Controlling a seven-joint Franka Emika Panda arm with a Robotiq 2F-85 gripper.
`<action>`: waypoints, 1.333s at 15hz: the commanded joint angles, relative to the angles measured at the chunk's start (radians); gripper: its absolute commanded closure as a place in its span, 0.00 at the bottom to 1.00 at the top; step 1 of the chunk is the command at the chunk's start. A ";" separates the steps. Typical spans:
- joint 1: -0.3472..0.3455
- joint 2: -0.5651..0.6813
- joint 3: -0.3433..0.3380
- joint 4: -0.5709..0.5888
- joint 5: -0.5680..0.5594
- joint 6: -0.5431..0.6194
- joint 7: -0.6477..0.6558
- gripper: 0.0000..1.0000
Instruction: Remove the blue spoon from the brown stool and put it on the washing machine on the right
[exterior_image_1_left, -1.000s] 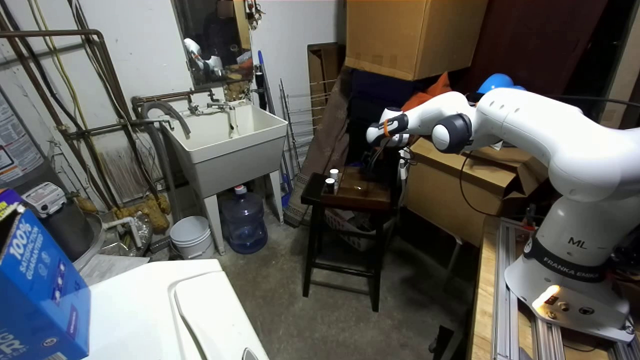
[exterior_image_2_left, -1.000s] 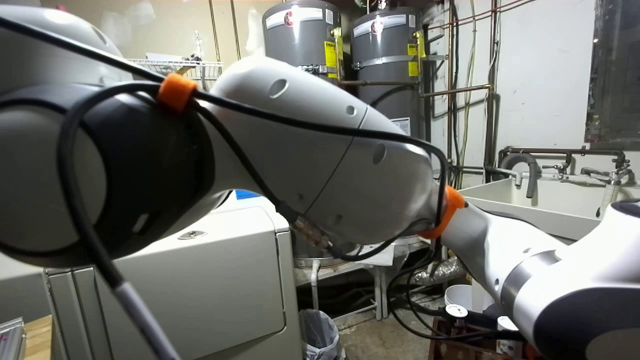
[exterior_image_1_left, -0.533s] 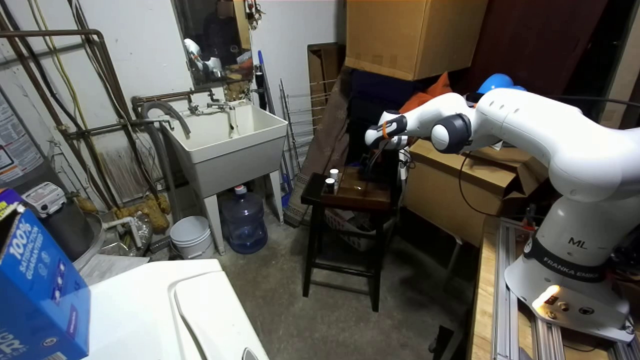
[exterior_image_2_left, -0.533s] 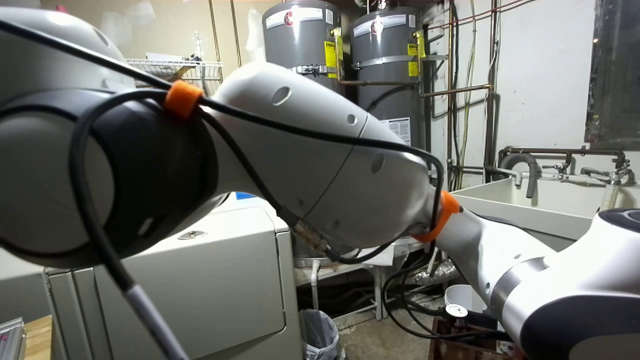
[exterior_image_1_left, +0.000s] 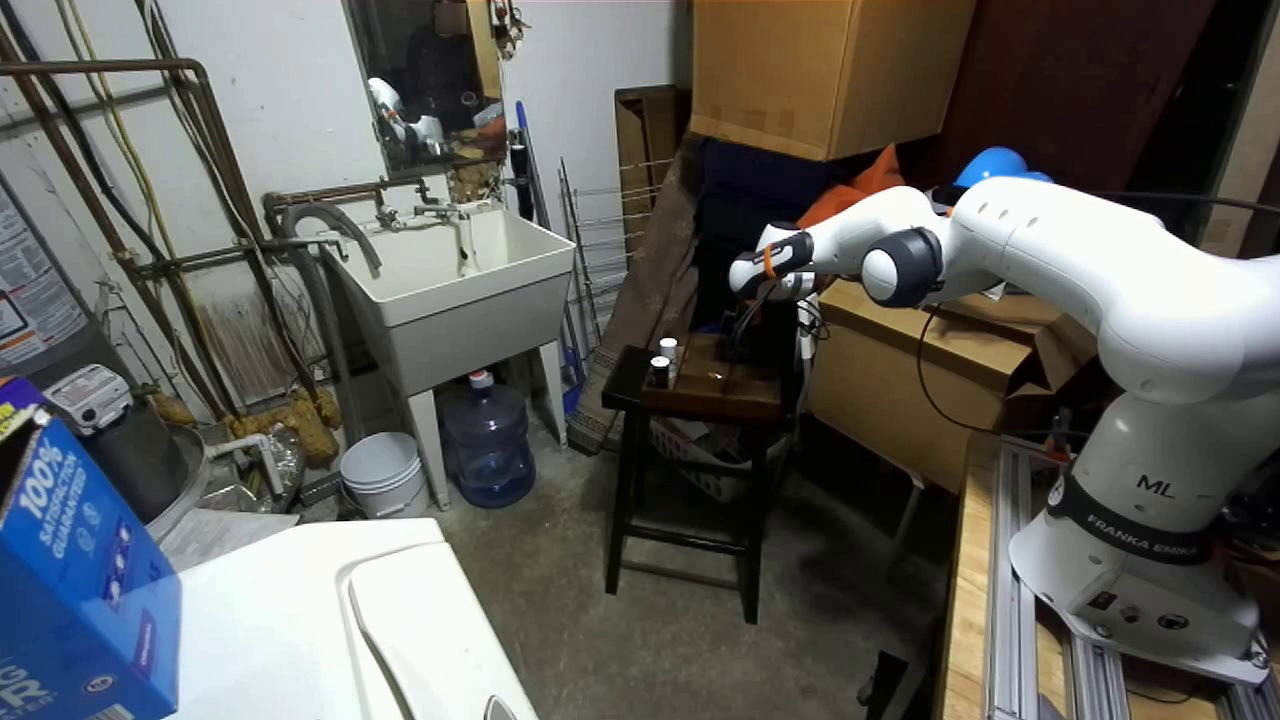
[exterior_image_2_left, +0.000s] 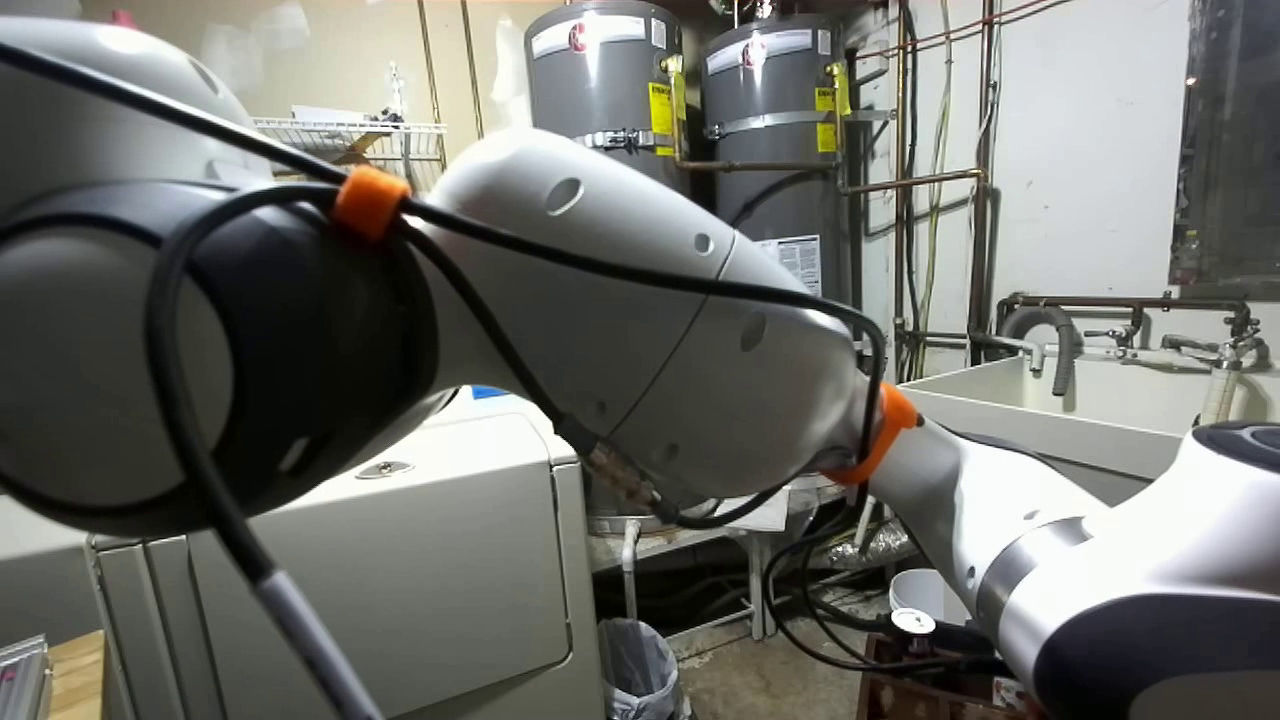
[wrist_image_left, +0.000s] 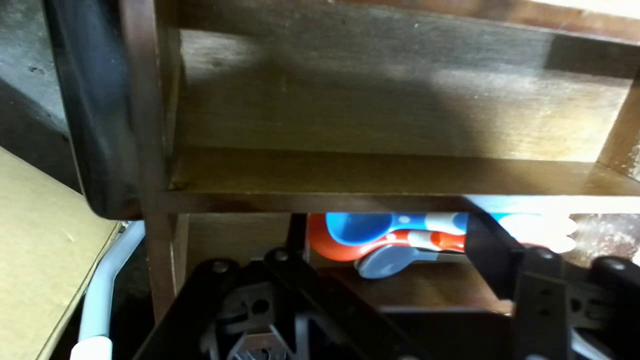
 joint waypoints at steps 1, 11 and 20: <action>0.007 0.000 -0.005 -0.012 0.025 0.008 0.026 0.51; 0.004 -0.001 -0.011 -0.002 0.024 0.015 0.040 1.00; -0.033 -0.105 0.035 -0.086 0.015 0.071 -0.124 0.99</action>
